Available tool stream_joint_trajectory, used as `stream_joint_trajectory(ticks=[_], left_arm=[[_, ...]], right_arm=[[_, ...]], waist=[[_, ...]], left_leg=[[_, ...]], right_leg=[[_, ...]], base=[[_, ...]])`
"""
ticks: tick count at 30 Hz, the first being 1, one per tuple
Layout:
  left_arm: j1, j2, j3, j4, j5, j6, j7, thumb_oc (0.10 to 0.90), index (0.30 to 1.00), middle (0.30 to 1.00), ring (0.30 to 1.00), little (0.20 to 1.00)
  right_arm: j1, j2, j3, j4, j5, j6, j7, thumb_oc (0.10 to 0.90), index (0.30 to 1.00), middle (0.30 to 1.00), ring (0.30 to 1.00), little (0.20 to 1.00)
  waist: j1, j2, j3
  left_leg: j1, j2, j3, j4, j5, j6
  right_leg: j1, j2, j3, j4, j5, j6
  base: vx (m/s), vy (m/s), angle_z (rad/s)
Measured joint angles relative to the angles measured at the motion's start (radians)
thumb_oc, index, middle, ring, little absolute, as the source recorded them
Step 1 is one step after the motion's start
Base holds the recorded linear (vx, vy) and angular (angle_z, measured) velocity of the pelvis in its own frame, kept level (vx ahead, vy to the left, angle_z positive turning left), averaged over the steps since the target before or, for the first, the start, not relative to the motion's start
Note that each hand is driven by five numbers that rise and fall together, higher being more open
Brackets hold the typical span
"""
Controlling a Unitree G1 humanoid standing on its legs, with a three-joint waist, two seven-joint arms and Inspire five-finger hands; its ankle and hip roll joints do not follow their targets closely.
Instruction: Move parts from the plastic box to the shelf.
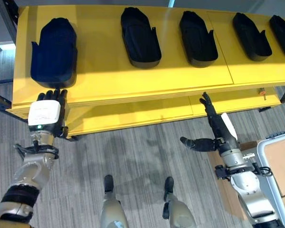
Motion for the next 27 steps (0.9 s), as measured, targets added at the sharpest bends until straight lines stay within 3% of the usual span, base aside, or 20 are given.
stream_joint_trajectory(ticks=[27], left_arm=[[-0.143,0.029,-0.08,0.105,-0.005,-0.009,0.001,0.9,1.0,1.0,1.0,1.0]], right_arm=[[0.008,-0.031,-0.001,0.003,0.0,-0.007,-0.006,0.9,1.0,1.0,1.0,1.0]], waist=[[-0.032,-0.007,0.003]], left_leg=[[-0.088,0.0,0.018,0.117,-0.044,0.011]], right_leg=[[-0.076,-0.01,0.043,0.04,0.011,-0.002]], base=[[0.0,0.004,-0.02]])
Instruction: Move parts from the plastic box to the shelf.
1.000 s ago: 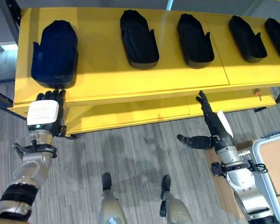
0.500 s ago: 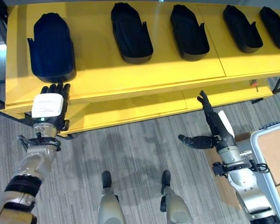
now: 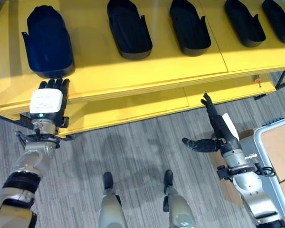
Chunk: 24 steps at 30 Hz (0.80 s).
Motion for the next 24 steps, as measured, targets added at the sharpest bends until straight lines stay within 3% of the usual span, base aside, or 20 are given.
stream_joint_trajectory(ticks=[24], left_arm=[[-0.122,0.053,-0.063,0.086,-0.039,-0.01,0.039,0.9,1.0,1.0,1.0,1.0]], right_arm=[[0.002,-0.004,0.001,-0.001,0.0,-0.015,-0.009,0.9,1.0,1.0,1.0,1.0]], waist=[[-0.029,-0.022,0.003]], left_leg=[[-0.168,-0.004,-0.001,0.24,-0.107,0.032]], right_leg=[[-0.081,-0.021,0.033,0.03,0.014,0.002]], base=[[0.0,0.017,-0.02]])
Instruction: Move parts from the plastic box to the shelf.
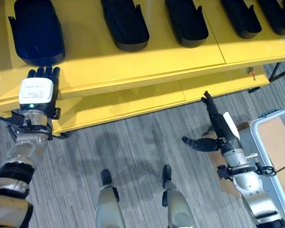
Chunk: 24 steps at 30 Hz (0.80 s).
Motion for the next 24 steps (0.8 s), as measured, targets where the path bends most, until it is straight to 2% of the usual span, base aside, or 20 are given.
stream_joint_trajectory(ticks=[14,24], left_arm=[[-0.026,0.001,-0.007,0.012,-0.038,0.011,0.006,0.9,1.0,1.0,1.0,1.0],[-0.044,0.007,-0.008,0.016,-0.038,0.011,0.007,0.9,1.0,1.0,1.0,1.0]], right_arm=[[0.005,0.0,0.0,-0.001,0.0,0.0,0.0,0.9,1.0,1.0,1.0,1.0],[0.008,-0.004,-0.001,-0.003,0.0,-0.001,0.0,0.9,1.0,1.0,1.0,1.0]], waist=[[-0.02,-0.005,-0.001],[-0.022,-0.006,-0.001]], left_leg=[[-0.047,-0.003,0.006,0.079,-0.04,0.014],[-0.068,-0.003,0.006,0.096,-0.043,0.021]], right_leg=[[-0.023,-0.009,0.017,0.009,0.008,-0.004],[-0.041,-0.01,0.02,0.014,0.008,-0.004]], base=[[0.0,0.003,-0.01],[0.0,0.0,0.0]])
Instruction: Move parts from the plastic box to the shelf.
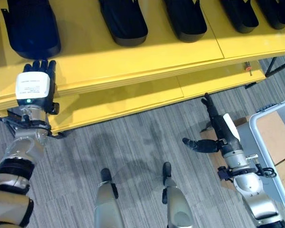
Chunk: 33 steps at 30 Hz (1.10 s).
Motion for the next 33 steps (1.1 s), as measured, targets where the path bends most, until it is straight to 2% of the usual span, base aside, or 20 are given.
stream_joint_trajectory(ticks=[15,18,19,21,24,25,28,31,33], left_arm=[[-0.001,0.019,-0.006,-0.009,0.0,0.002,-0.009,0.9,1.0,1.0,1.0,1.0],[0.08,0.018,0.034,-0.11,-0.002,0.007,-0.013,0.9,1.0,1.0,1.0,1.0],[0.199,0.003,0.107,-0.224,-0.003,-0.001,-0.022,0.9,1.0,1.0,1.0,1.0],[0.428,-0.086,0.231,-0.391,-0.02,-0.032,-0.032,0.9,1.0,1.0,1.0,1.0],[0.648,-0.244,0.356,-0.537,-0.051,-0.061,-0.047,0.9,1.0,1.0,1.0,1.0],[0.705,-0.28,0.357,-0.554,-0.083,-0.066,-0.069,0.9,1.0,1.0,1.0,1.0],[0.819,-0.368,0.351,-0.549,-0.149,-0.072,-0.125,0.9,1.0,1.0,1.0,1.0],[0.864,-0.455,0.334,-0.541,-0.285,-0.087,-0.177,0.9,1.0,1.0,1.0,1.0],[0.902,-0.515,0.33,-0.555,-0.437,-0.112,-0.216,0.9,1.0,1.0,1.0,1.0]], right_arm=[[0.0,0.0,-0.001,-0.002,0.0,-0.001,0.0,0.9,1.0,1.0,1.0,1.0],[-0.002,0.0,-0.001,-0.002,0.0,-0.001,0.001,0.9,1.0,1.0,1.0,1.0],[-0.006,0.001,-0.001,-0.002,0.0,-0.001,0.002,0.9,1.0,1.0,1.0,1.0],[-0.008,0.009,-0.002,0.005,0.0,0.001,0.002,0.9,1.0,1.0,1.0,1.0],[-0.005,0.011,-0.013,0.005,0.0,0.002,0.002,0.9,1.0,1.0,1.0,1.0],[-0.001,0.011,-0.027,0.005,0.0,0.003,0.002,0.9,1.0,1.0,1.0,1.0],[-0.007,0.009,-0.061,0.006,0.0,0.005,0.002,0.9,1.0,1.0,1.0,1.0],[-0.012,0.01,-0.069,0.022,0.0,0.009,0.008,0.9,1.0,1.0,1.0,1.0],[-0.007,0.017,-0.068,0.023,0.011,0.01,0.021,0.9,1.0,1.0,1.0,1.0]], waist=[[-0.002,-0.004,0.001],[0.004,-0.004,0.001],[0.006,-0.004,0.001],[0.034,0.005,0.005],[0.066,0.023,0.005],[0.083,0.037,0.003],[0.096,0.071,-0.002],[0.116,0.086,-0.008],[0.121,0.092,-0.012]], left_leg=[[-0.004,0.0,0.001,0.014,-0.005,0.005],[0.004,-0.002,0.0,0.002,-0.001,0.004],[0.019,-0.008,0.001,-0.017,0.004,0.003],[0.095,-0.014,0.001,-0.064,0.015,-0.003],[0.16,-0.021,-0.004,-0.133,0.038,-0.015],[0.18,-0.024,-0.005,-0.161,0.05,-0.018],[0.217,-0.031,-0.019,-0.229,0.087,-0.025],[0.263,-0.032,-0.033,-0.291,0.121,-0.032],[0.304,-0.034,-0.04,-0.332,0.139,-0.035]], right_leg=[[-0.003,-0.002,0.005,0.007,0.003,0.002],[0.002,-0.003,0.003,0.008,0.007,0.009],[0.011,-0.006,0.003,0.004,0.006,0.011],[0.075,-0.011,-0.006,-0.018,0.0,0.019],[0.118,-0.014,-0.024,-0.024,-0.022,0.018],[0.13,-0.014,-0.032,-0.026,-0.027,0.016],[0.158,-0.014,-0.061,-0.032,-0.033,0.017],[0.192,-0.01,-0.085,-0.039,-0.035,0.019],[0.23,-0.009,-0.1,-0.054,-0.037,0.017]], base=[[0.0,0.0,0.0],[0.01,-0.037,0.02],[0.0,-0.043,0.03],[0.01,-0.071,0.07],[0.03,-0.073,0.12],[0.03,-0.071,0.16],[0.03,-0.08,0.22],[0.03,-0.098,0.18],[0.04,-0.096,0.16]])
